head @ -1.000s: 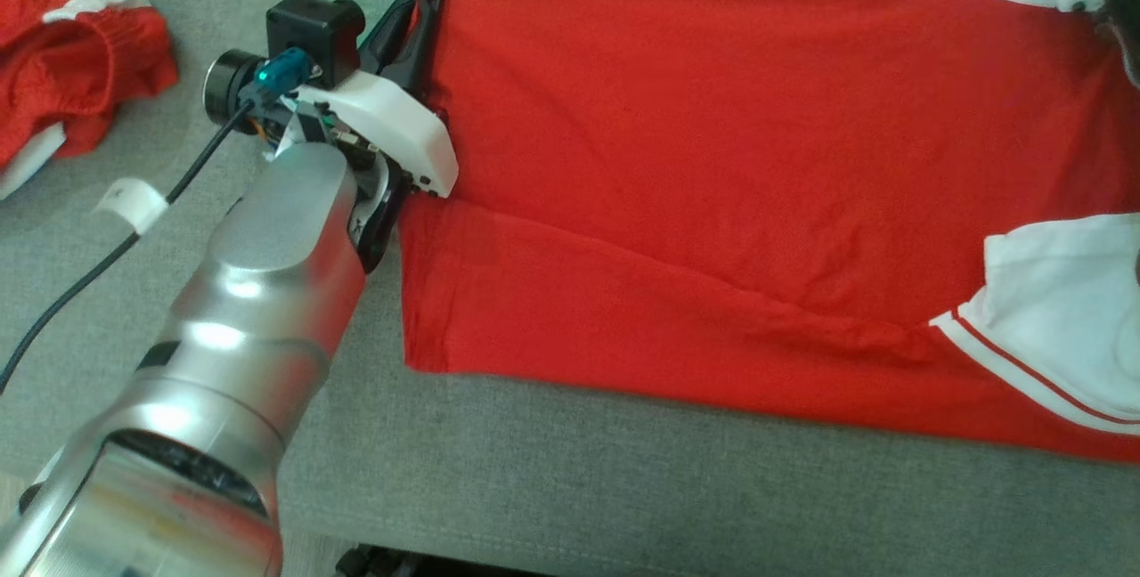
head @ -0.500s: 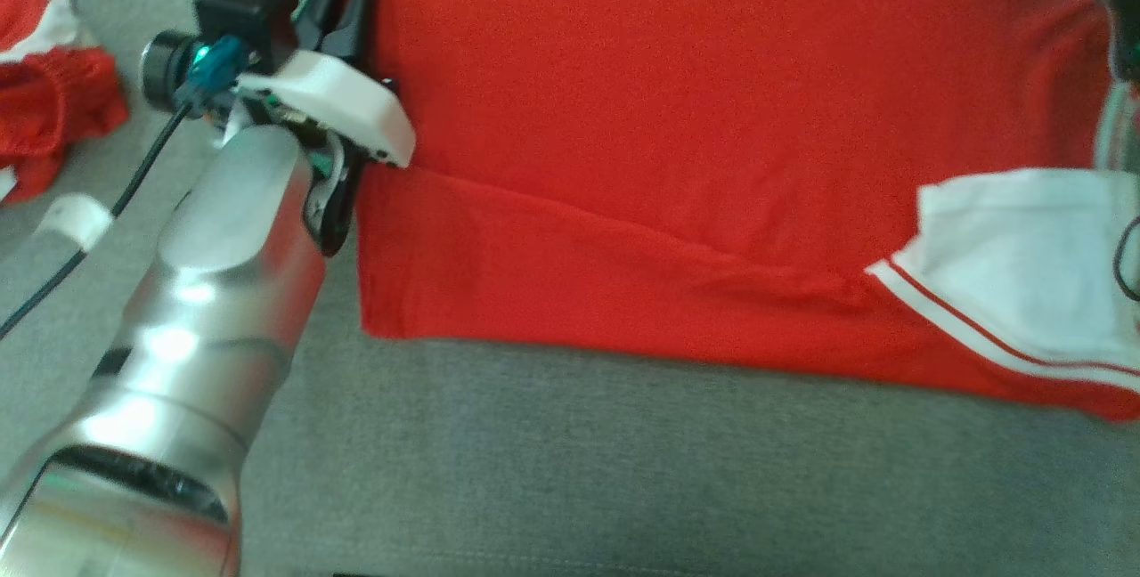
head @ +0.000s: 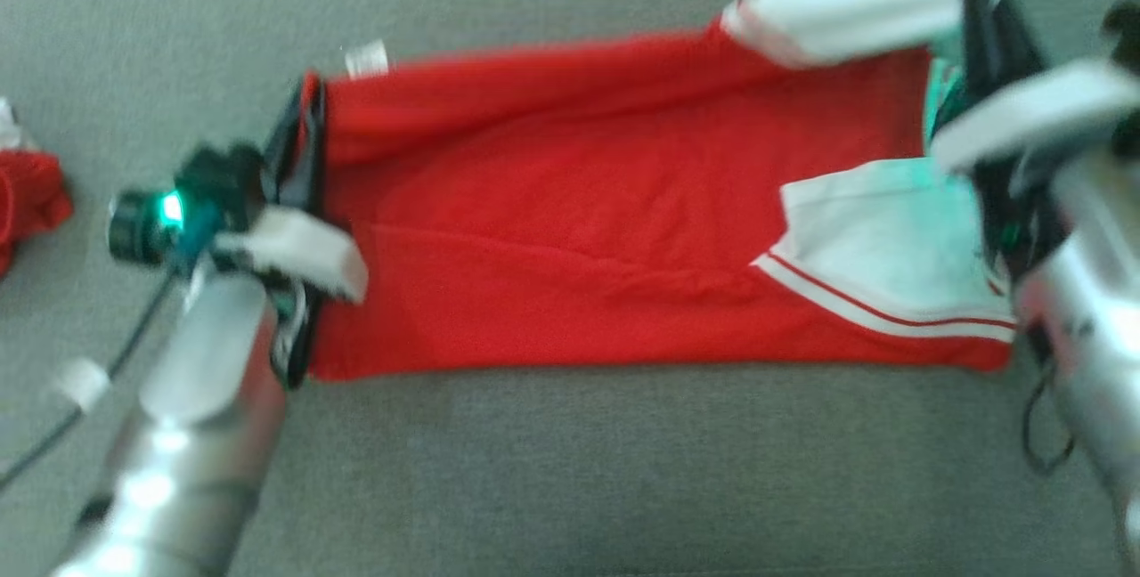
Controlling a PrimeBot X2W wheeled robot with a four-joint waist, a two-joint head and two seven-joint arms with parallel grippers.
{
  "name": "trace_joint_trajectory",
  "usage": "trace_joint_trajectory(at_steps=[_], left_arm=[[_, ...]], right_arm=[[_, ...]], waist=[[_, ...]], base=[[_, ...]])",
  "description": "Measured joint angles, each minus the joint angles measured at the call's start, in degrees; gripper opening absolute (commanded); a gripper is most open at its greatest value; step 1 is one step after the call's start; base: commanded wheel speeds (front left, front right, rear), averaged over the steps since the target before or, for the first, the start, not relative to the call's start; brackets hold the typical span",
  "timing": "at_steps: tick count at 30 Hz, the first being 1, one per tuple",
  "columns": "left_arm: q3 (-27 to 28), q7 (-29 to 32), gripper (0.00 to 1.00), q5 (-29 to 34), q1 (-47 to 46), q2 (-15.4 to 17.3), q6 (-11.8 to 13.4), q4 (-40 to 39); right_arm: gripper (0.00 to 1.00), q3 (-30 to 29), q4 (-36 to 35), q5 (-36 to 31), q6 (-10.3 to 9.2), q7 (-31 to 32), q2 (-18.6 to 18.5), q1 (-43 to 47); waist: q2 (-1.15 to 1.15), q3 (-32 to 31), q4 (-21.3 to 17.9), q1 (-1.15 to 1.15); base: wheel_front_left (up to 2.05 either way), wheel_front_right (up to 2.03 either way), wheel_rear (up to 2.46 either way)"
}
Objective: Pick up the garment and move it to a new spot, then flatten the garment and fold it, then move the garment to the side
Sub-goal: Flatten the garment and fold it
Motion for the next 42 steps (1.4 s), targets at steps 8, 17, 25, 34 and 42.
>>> trace_joint_trajectory(at_steps=[8, 17, 25, 34, 42], left_arm=[[4.0, 0.0, 0.0, 3.2, 11.4, -0.2, 0.4, -3.5], [12.1, 0.0, 1.0, 7.1, 21.0, -4.7, 2.3, -7.5], [18.0, 0.0, 1.0, 11.5, 28.1, -7.6, 4.1, -14.4], [19.9, 0.0, 1.0, 15.0, 33.3, -8.9, 3.2, -16.8], [20.1, 0.0, 1.0, 15.5, 38.3, -9.4, 2.9, -17.9]], right_arm=[[0.0, -1.9, -7.1, 2.7, 0.0, 0.0, 0.5, 15.5], [1.0, -5.0, -6.0, -0.1, 0.0, 0.0, 3.1, 22.4], [1.0, -16.0, -8.8, -19.0, 0.0, 0.0, 7.9, 25.7], [1.0, -22.0, -9.9, -30.6, 0.0, 0.0, 14.0, 32.8], [1.0, -23.6, -8.3, -32.8, 0.0, 0.0, 15.5, 35.3]], waist=[[0.0, -4.5, -2.6, -0.01], [0.0, -9.0, -3.2, 0.0], [0.0, -11.8, -2.6, 0.0], [0.0, -15.9, -2.0, 0.0], [0.0, -18.1, -1.7, 0.0]], base=[[0.0, 0.0, 0.0], [0.0, 0.0, 0.0], [0.0, 0.0, 0.0], [0.0, 0.0, 0.0], [0.0, 0.0, 0.0]])
